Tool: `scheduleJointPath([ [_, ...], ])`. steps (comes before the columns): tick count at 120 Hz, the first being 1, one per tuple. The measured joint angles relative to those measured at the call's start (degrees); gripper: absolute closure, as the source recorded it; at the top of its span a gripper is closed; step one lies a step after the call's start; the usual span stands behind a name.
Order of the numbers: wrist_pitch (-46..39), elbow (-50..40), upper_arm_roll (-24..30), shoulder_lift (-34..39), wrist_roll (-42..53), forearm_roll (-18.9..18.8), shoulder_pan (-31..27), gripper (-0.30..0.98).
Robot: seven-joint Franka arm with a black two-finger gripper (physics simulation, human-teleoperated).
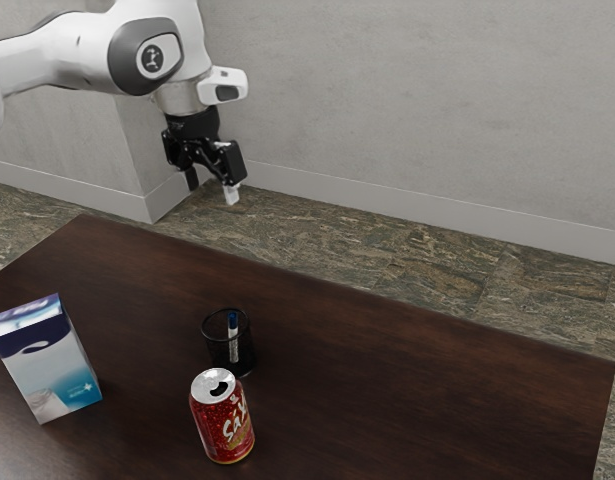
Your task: Take the marker out of the pen holder and place it to the left of the pen holder.
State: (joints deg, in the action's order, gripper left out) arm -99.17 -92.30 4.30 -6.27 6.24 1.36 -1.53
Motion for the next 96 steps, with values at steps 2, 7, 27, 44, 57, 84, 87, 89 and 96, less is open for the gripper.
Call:
scheduleJointPath([
  [2, -0.1, 0.0, 0.0, 0.0, 0.1, 0.0, 0.0, 0.0],
  [7, -0.4, 0.0, 0.0, 0.0, 0.4, 0.0, -0.1, 0.0],
  [27, -1.2, -2.0, 1.4, 0.2, 1.0, -0.7, -0.8, 0.0],
  [44, -5.5, -8.8, 8.4, -0.4, 0.6, -11.1, 1.2, 0.0],
  [57, -7.1, -11.7, 9.0, -1.0, 0.3, -15.8, 2.8, 0.0],
  [84, -13.4, -21.1, 8.9, -3.0, -1.3, -18.1, 2.0, 0.0],
  [87, -13.9, -21.2, 8.9, -3.5, -1.5, -18.1, 2.0, 0.0],
  [89, -14.3, -21.2, 8.9, -3.8, -1.6, -18.2, 2.0, 0.0],
  [96, -15.3, -21.0, 8.9, -5.1, -2.1, -18.3, 1.9, 0.0],
])
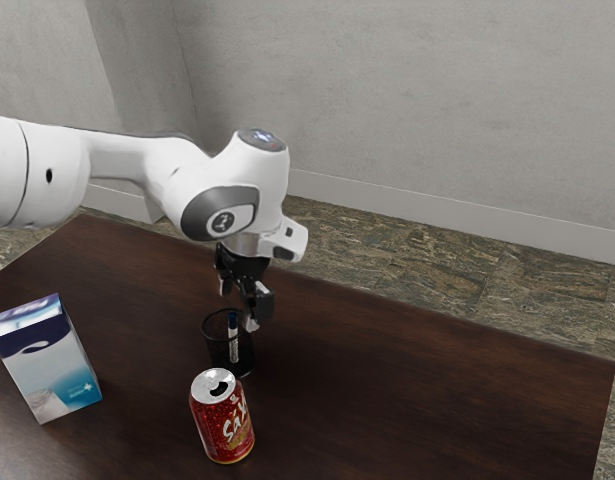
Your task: Take the marker out of the pen holder and place it to the left of the pen holder.
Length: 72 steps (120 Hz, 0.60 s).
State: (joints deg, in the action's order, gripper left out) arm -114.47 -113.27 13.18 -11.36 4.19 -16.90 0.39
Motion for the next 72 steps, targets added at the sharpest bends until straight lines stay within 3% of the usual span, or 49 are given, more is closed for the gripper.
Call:
scheduleJointPath([
  [56, -2.1, -1.0, -0.1, -1.4, -2.1, -0.2, -0.7, 0.0],
  [72, -1.7, -2.0, -0.1, -0.1, -2.4, -0.2, -0.7, 0.1],
])
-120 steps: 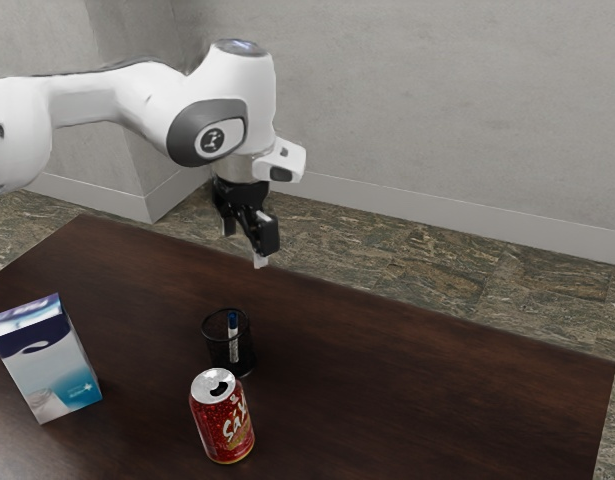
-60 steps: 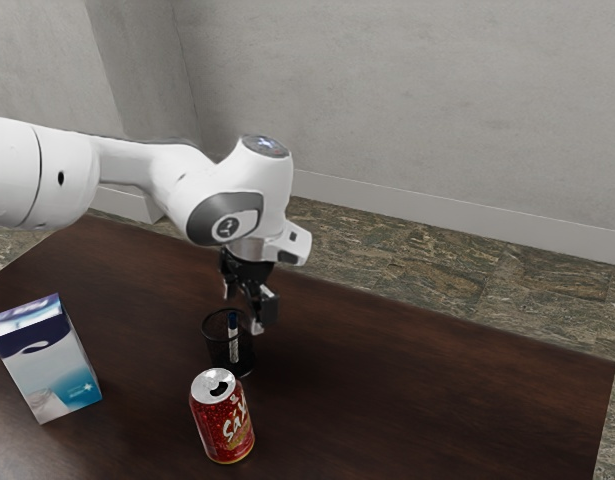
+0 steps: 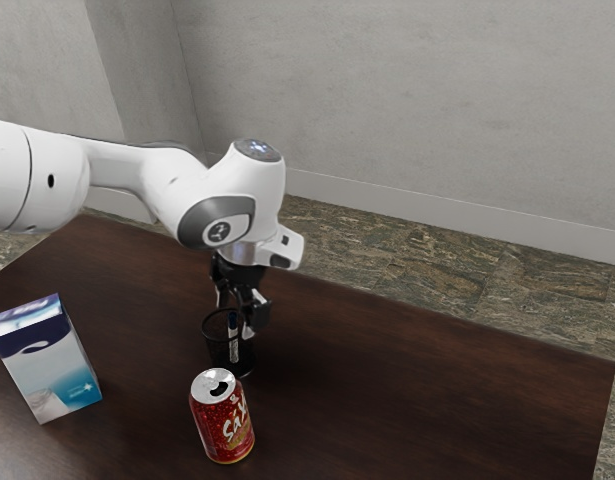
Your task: Take the marker out of the pen holder and place it to the left of the pen holder.
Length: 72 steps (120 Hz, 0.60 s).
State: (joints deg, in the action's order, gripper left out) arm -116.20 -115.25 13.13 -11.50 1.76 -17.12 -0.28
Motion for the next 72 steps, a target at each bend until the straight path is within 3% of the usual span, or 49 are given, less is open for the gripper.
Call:
scheduleJointPath([
  [12, 0.2, -0.6, 0.0, 0.5, -0.2, 0.0, 0.0, 0.16],
  [28, 0.3, -0.6, 0.0, 0.6, -0.4, 0.0, 0.0, 0.45],
  [41, 0.4, -0.6, 0.0, 0.7, -0.5, 0.1, 0.0, 0.61],
  [72, 2.7, -0.2, 0.0, 4.9, -0.6, 1.4, -0.5, 0.74],
])
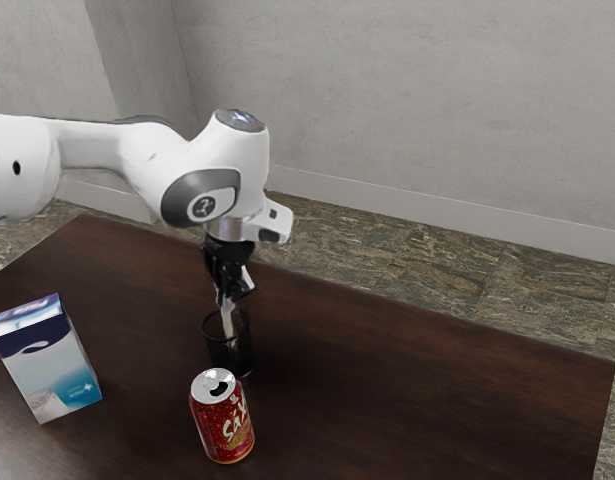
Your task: Take the marker out of the pen holder and place it to the left of the pen holder.
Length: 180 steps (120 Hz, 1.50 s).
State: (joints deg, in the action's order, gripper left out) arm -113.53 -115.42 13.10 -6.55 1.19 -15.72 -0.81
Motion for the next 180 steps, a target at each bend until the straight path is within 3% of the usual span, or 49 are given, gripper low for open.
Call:
scheduleJointPath([
  [20, 8.9, 9.9, -0.1, 3.3, 1.9, 4.3, -2.9, 0.76],
  [32, 15.9, 15.7, -4.0, 2.0, 2.9, 5.7, -0.8, 0.77],
  [60, 32.0, 28.1, -12.7, -9.7, 3.6, 10.9, -2.7, 0.78],
  [77, 42.8, 34.3, -19.5, -18.5, 1.8, 17.6, -2.8, 0.77],
  [105, 58.5, 40.4, -23.8, -31.7, -1.5, 24.5, -3.0, 0.77],
  [134, 65.0, 41.2, -25.0, -39.1, -3.7, 27.3, -3.7, 0.77],
  [180, 67.2, 45.0, -25.0, -46.3, -5.5, 28.9, -4.6, 0.77],
])
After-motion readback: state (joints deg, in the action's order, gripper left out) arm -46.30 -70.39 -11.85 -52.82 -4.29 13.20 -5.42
